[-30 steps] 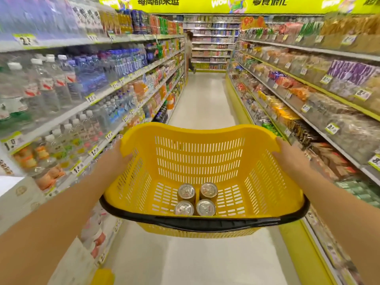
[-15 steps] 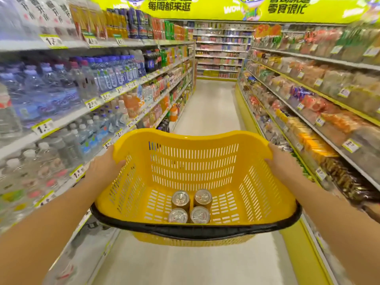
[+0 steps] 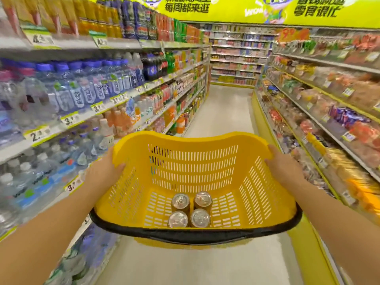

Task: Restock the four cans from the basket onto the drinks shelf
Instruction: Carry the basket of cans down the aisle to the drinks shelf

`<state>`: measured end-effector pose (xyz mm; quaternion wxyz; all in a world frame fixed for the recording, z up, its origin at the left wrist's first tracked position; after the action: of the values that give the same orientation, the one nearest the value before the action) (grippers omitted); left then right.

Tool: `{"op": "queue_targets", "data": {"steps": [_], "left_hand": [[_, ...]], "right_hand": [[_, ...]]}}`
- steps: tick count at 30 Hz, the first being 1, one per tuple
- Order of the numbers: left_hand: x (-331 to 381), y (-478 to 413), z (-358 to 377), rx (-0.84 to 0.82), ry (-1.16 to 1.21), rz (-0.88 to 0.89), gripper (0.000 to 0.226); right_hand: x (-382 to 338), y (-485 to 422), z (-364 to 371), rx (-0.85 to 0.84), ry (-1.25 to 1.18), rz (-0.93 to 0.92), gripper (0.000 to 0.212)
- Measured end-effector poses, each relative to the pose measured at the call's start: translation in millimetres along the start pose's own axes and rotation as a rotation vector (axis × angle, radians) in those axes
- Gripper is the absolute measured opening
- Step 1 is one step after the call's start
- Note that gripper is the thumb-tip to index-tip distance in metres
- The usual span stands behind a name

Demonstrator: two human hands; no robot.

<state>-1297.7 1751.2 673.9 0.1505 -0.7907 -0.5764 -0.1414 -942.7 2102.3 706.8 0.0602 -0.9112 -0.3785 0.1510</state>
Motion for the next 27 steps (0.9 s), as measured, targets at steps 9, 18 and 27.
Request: {"op": "queue_targets", "data": {"steps": [9, 18, 27], "left_hand": [[98, -167, 77, -0.014, 0.055, -0.091, 0.068], [131, -275, 126, 0.07, 0.065, -0.316, 0.073], [130, -274, 163, 0.226, 0.129, -0.707, 0.071]], "right_hand": [[42, -228, 80, -0.046, -0.054, 0.025, 0.058], [20, -450, 139, -0.106, -0.041, -0.18, 0.055], [-54, -615, 210, -0.225, -0.054, -0.564, 0.053]]}}
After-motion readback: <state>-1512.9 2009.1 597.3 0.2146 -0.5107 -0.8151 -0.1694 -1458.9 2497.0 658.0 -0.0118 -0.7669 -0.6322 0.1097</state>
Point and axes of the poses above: each hand's wrist, its own y-axis away from the middle knuckle, its own z-axis out of the palm, x = y × z, the point moved 9 cm from there along -y, towards the middle knuckle, and after that the axes turned 14 degrees about -z, right-handed, at the moved point
